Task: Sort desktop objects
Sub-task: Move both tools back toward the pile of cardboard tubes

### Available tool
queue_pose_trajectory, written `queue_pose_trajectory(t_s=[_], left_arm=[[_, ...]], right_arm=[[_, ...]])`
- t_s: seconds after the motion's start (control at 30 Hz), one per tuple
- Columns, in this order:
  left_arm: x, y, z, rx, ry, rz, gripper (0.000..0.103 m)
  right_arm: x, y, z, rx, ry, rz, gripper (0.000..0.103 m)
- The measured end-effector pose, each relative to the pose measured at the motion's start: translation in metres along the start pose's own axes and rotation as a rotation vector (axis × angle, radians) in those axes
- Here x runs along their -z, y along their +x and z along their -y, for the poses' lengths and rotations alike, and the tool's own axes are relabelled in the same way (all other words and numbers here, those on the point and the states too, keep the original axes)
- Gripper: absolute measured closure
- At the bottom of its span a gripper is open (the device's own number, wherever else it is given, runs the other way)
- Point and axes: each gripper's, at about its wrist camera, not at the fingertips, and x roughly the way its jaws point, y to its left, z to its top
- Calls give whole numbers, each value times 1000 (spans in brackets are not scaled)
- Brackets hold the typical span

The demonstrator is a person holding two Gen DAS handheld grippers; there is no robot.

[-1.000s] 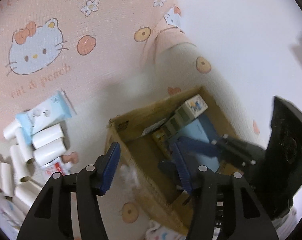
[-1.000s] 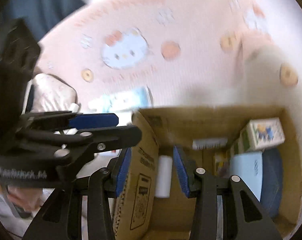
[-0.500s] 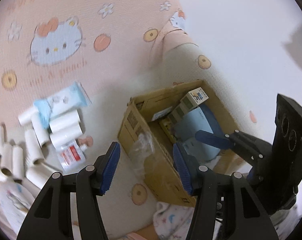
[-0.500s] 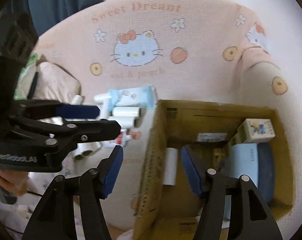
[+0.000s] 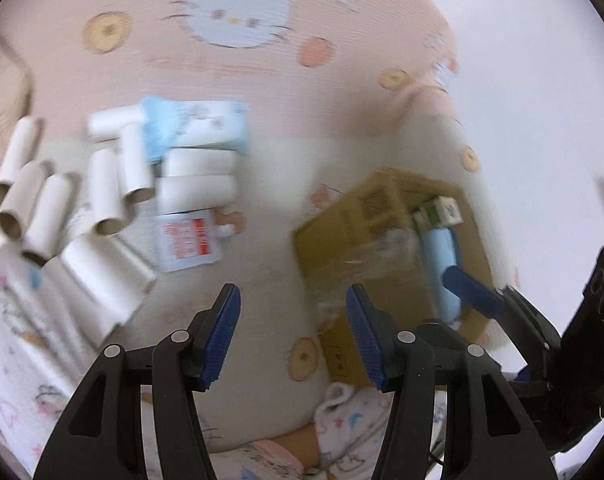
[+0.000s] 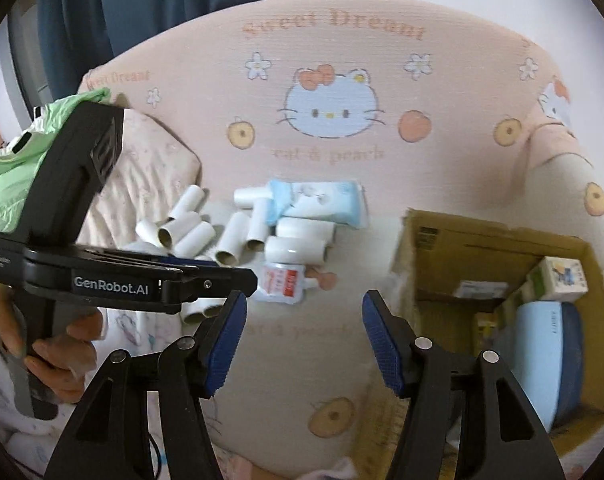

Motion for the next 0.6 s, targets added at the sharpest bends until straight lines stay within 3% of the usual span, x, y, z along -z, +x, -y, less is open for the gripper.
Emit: queue_pose_trajectory(t_s=[0.17, 0.3, 0.5, 0.6], left_arm=[[0, -16, -38, -77, -35, 50, 44], [-4, -25, -63, -137, -21, 68, 44], [-20, -22, -99, -162, -28, 26, 44], [-29, -10, -117, -134, -49, -24, 44]], right_arm=[[-3, 21, -28, 32, -74, -11, 45], [-1, 44, -46, 2, -95, -43, 45], [5, 84, -58, -37, -66, -100, 45], [9, 102, -64, -40, -63, -123, 45]])
